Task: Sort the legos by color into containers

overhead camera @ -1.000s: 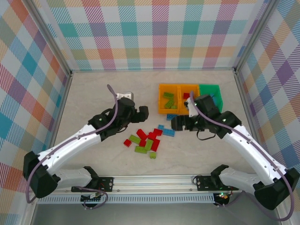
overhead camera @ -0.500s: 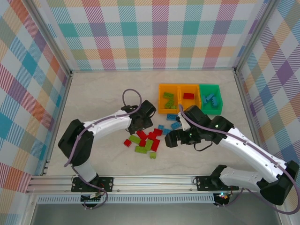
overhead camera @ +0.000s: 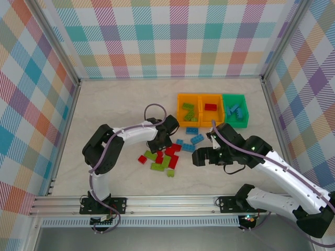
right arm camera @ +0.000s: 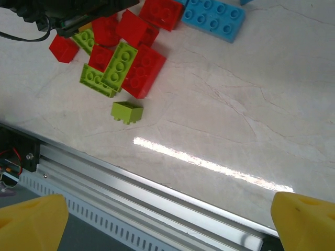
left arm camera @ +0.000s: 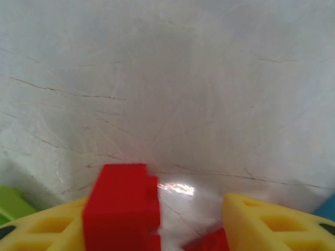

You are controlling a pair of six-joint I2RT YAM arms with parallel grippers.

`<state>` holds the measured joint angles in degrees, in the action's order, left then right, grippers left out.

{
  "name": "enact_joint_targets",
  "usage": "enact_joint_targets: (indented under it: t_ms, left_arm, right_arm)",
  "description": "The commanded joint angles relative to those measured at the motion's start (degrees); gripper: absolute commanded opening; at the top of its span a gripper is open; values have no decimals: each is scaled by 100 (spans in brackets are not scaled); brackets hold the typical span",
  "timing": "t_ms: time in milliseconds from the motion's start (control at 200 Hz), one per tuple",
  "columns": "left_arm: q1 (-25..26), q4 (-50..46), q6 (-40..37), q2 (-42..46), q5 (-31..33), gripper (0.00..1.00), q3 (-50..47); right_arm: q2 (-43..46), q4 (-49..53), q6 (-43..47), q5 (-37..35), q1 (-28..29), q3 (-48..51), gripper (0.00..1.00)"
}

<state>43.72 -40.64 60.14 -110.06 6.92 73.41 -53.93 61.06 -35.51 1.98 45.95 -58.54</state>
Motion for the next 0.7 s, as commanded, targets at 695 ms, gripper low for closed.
enact_joint_targets:
  t_ms: [695]
  left_arm:
    - [-104,1477,-2768,603,530,17,1802]
  right_arm:
    - [971,-1692,-238,-1254,28,381,100]
